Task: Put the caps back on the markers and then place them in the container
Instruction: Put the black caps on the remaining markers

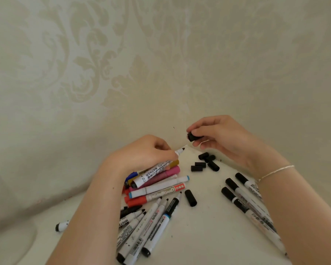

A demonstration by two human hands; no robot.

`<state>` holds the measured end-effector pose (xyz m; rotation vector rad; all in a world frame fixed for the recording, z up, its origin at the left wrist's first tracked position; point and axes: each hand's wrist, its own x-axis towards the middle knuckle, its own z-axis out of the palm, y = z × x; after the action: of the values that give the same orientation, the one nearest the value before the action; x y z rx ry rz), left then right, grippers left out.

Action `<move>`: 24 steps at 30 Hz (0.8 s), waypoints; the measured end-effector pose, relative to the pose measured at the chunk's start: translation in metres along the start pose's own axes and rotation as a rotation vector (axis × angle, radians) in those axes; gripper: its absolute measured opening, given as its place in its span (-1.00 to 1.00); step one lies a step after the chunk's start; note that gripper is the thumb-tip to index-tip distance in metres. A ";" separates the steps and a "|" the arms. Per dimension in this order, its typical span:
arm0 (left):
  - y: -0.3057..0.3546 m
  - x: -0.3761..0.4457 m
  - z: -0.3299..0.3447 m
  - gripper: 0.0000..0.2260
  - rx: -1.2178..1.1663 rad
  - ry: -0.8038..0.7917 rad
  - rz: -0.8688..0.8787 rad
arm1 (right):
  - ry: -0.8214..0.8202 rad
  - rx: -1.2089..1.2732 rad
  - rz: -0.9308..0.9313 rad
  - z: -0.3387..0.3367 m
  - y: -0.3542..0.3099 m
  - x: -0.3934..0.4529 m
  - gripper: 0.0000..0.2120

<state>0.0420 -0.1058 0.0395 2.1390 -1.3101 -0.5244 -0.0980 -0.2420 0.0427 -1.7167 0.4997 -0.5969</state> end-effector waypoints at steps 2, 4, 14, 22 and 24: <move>0.000 0.001 0.001 -0.82 0.000 0.003 0.008 | 0.003 -0.043 -0.007 -0.001 0.000 0.002 -0.88; 0.000 0.001 0.002 -0.82 -0.006 0.007 0.019 | 0.013 -0.082 0.005 -0.002 0.003 0.002 -0.87; 0.000 0.003 0.003 -0.83 -0.059 -0.003 0.036 | -0.059 0.020 0.059 0.006 0.016 0.005 -0.91; 0.001 0.002 0.003 -0.86 -0.091 0.005 0.065 | -0.005 0.096 0.060 0.006 0.017 0.006 -0.92; 0.001 0.002 0.003 -0.86 -0.092 0.002 0.067 | 0.007 0.117 0.067 0.007 0.017 0.005 -0.91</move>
<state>0.0406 -0.1084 0.0381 2.0128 -1.3260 -0.5443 -0.0894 -0.2436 0.0251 -1.5820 0.5157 -0.5737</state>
